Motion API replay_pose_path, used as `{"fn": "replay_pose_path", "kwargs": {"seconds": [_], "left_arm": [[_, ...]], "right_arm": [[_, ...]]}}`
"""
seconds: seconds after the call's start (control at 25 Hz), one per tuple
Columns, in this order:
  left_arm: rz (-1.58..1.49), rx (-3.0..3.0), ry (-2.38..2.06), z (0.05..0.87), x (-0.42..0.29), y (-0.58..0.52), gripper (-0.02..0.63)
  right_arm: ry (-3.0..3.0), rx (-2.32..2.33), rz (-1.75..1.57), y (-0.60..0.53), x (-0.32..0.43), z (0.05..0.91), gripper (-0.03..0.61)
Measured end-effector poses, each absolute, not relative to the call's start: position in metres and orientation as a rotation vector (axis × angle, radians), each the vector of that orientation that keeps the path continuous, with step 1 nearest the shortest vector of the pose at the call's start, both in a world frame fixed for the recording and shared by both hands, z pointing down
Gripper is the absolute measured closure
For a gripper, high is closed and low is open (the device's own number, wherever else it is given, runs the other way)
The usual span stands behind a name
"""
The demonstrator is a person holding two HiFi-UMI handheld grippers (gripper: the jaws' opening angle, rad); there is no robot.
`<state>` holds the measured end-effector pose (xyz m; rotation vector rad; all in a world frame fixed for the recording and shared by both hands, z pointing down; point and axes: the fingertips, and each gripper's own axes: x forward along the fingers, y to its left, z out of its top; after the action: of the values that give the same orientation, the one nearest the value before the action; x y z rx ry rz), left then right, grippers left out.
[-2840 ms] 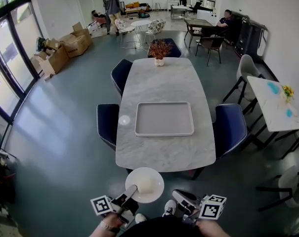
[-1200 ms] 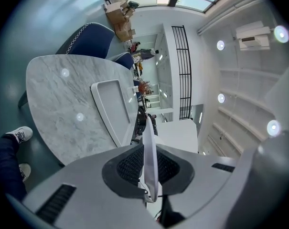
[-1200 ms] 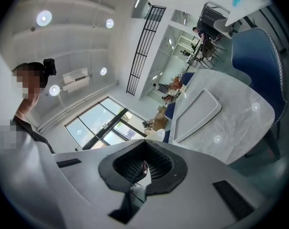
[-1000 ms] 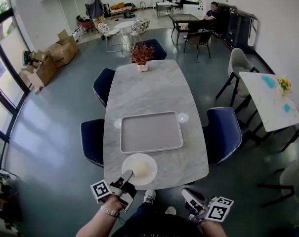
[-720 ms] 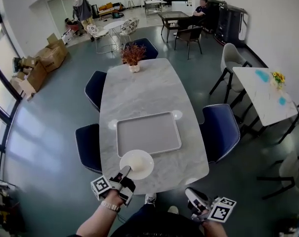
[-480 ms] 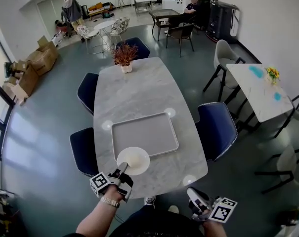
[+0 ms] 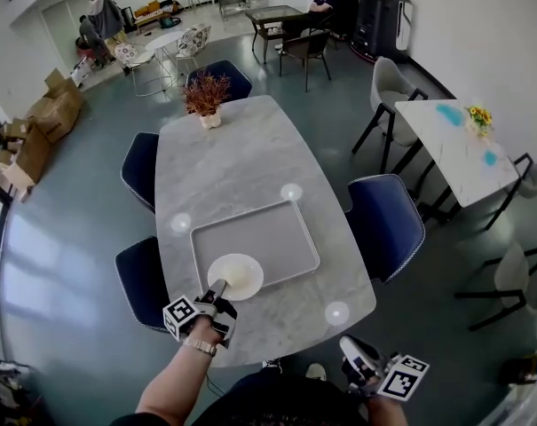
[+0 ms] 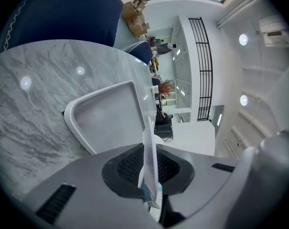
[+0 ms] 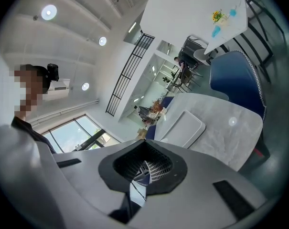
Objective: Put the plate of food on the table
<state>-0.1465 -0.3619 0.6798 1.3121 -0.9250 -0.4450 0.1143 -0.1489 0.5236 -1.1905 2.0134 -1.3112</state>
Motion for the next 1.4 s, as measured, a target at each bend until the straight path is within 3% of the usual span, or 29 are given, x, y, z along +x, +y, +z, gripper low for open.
{"fn": "replay_pose_path", "kwargs": {"seconds": [1.4], "left_arm": [[-0.226, 1.305, -1.003, 0.748, -0.122, -0.465, 0.591]], "right_arm": [[1.837, -1.392, -1.306, -0.151, 0.123, 0.535, 0.568]]}}
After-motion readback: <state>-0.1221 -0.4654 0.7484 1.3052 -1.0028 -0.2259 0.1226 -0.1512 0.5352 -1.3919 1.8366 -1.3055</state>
